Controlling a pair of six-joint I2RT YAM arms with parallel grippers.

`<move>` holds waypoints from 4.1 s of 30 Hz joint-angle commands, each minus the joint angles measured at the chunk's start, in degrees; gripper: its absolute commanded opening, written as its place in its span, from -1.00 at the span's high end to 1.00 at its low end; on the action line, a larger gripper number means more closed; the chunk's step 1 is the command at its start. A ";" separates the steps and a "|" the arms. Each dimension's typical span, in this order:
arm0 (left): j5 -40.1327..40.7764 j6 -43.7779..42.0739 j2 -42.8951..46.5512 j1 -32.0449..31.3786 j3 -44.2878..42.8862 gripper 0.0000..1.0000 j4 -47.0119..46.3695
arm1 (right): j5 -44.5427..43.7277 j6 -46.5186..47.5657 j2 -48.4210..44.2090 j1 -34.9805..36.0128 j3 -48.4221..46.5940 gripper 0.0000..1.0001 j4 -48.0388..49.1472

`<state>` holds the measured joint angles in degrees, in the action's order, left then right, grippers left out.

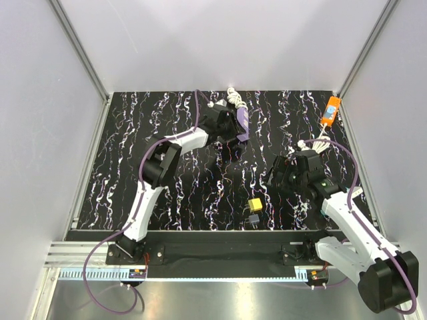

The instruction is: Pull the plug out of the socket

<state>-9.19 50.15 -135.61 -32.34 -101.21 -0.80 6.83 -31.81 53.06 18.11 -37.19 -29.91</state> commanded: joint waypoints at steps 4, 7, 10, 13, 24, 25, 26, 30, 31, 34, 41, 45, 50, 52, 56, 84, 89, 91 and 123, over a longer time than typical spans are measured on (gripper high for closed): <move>-0.04 -3.12 3.59 0.87 -0.22 -0.32 4.13 | 2.40 0.61 0.29 0.26 -3.50 -0.99 -1.38; 1.02 -5.58 7.88 1.05 1.36 -0.43 5.89 | 1.35 -0.70 0.99 0.26 -4.20 -0.99 -2.43; 2.25 -7.69 14.29 0.87 5.05 -0.66 6.33 | -0.05 -1.58 1.87 0.26 -5.52 -0.99 -4.45; 2.16 -10.77 21.14 0.08 9.18 -0.74 7.03 | -1.64 -2.03 1.79 0.35 -6.84 -0.99 -7.08; 6.37 -17.55 46.39 -12.90 36.76 -0.77 5.46 | -11.13 -5.63 0.90 0.26 -10.70 -1.00 -13.15; 6.55 -17.02 49.27 -13.97 38.96 -0.77 3.54 | -13.57 -5.80 1.26 0.17 -11.41 -0.99 -13.68; 6.90 -16.06 50.78 -15.03 43.16 -0.76 2.48 | -14.99 -5.72 2.30 0.26 -12.98 -0.99 -14.73; 7.70 -12.54 58.86 -20.12 52.06 -0.75 -2.53 | -23.95 -4.84 7.13 -1.75 -17.29 -0.99 -15.97; 7.87 -11.92 60.27 -20.74 53.56 -0.74 -3.06 | -25.88 -4.49 10.11 -3.07 -18.26 -0.99 -15.62; 7.87 -10.52 65.64 -22.24 58.13 -0.73 -3.95 | -24.25 -2.47 16.52 -11.05 -21.69 -1.00 -12.90; 6.30 -8.06 77.50 -24.18 66.65 -0.72 -3.16 | -23.36 -1.76 36.27 -21.53 -31.86 -0.99 -1.64; 4.36 -7.00 84.26 -24.26 68.86 -0.65 -2.28 | -18.78 -2.73 48.00 -24.35 -38.91 -0.99 -1.29; 5.06 -8.48 87.18 -24.26 68.17 -0.64 -0.17 | -21.94 -0.97 56.62 -24.52 -44.19 -0.95 -1.03; 4.80 -9.10 86.66 -24.26 67.38 -0.64 0.09 | -23.00 -0.71 57.16 -24.52 -44.02 -0.90 -0.85; 3.66 -10.51 83.33 -24.26 64.83 -0.64 -1.22 | -23.35 0.25 57.07 -24.52 -42.27 -0.74 0.47; -0.13 -9.28 69.61 -24.26 55.78 -0.51 -6.06 | -16.67 5.80 30.44 -18.99 -19.49 -0.99 2.22; 1.89 -11.74 67.59 -24.18 51.47 -0.51 -2.03 | -17.73 7.99 40.17 -20.13 -34.15 -0.99 2.14; 3.29 -13.05 66.62 -23.91 48.75 -0.51 -0.79 | -17.99 9.30 46.76 -20.30 -40.99 -0.99 1.61; -13.31 -14.82 42.63 -13.72 28.43 -0.33 2.29 | -17.29 12.64 97.40 -28.13 -110.68 -1.00 -17.55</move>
<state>-19.46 36.21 -92.55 -45.87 -71.40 4.49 -9.85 -22.85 145.16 -10.66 -138.43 -38.74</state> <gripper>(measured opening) 0.667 0.994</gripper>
